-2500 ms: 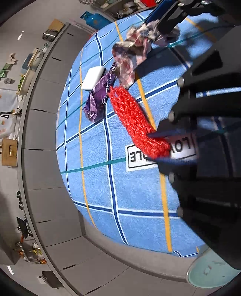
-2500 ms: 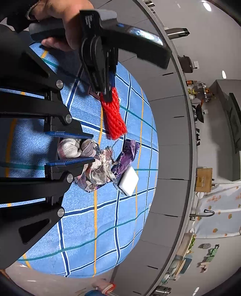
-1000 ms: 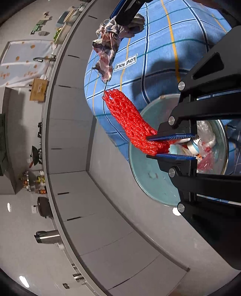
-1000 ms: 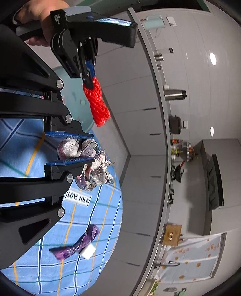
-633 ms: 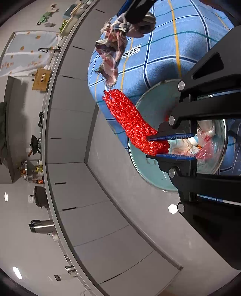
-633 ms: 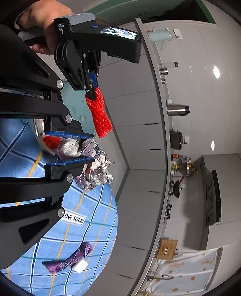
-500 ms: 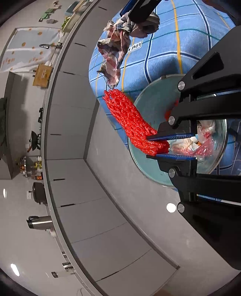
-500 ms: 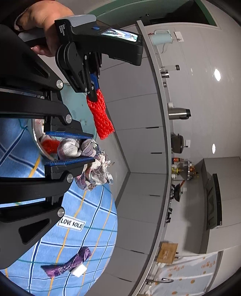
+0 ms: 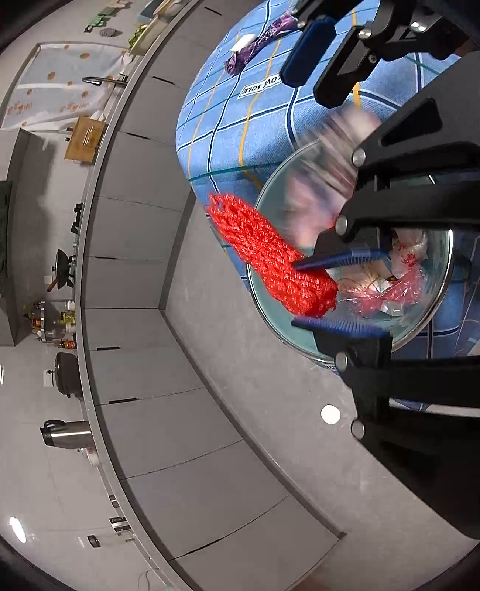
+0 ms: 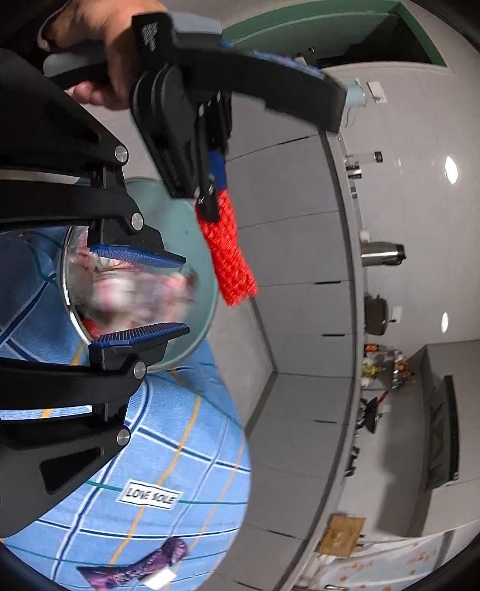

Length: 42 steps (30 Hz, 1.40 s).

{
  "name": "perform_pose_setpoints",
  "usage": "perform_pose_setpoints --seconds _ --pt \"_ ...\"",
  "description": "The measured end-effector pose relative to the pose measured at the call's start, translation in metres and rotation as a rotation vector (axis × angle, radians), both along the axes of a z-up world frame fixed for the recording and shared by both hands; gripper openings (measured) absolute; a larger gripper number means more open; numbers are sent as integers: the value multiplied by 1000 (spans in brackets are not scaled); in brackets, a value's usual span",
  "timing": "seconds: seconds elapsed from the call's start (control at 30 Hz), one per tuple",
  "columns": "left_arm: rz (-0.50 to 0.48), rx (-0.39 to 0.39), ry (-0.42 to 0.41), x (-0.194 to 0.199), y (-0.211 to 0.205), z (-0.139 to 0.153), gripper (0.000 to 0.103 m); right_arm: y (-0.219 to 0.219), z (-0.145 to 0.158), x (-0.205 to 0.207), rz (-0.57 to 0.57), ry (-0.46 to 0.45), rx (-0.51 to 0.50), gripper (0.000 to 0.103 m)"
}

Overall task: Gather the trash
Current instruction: 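Open both grippers to drop the rag and netting into the bucket, then move both grippers toward the purple wrapper and white sponge on the table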

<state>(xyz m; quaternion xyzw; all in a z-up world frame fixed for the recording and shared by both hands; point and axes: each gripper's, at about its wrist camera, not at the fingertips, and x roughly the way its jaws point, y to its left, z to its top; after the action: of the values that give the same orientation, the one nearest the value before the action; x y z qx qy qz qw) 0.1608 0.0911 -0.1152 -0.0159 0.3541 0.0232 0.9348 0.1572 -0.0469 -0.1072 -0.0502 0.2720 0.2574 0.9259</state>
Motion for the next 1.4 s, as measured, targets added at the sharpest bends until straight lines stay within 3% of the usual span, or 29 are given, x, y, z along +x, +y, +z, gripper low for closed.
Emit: perform_pose_setpoints --seconds 0.07,0.27,0.5,0.7,0.83,1.4 --pt "7 -1 -4 -1 0 -1 44 -2 -1 1 -12 7 2 32" --pt "2 -7 -2 -1 -1 -2 50 -10 2 5 -50 13 12 36" --pt "5 5 -13 -2 -5 -1 65 -17 2 2 -71 8 2 36" --pt "0 10 -9 -2 -9 -3 68 -27 2 4 -100 14 9 36" --pt "4 27 -11 -2 -14 -4 78 -32 2 3 -109 13 13 37" --pt "-22 66 -18 1 -37 1 86 -55 4 3 -149 8 17 41"
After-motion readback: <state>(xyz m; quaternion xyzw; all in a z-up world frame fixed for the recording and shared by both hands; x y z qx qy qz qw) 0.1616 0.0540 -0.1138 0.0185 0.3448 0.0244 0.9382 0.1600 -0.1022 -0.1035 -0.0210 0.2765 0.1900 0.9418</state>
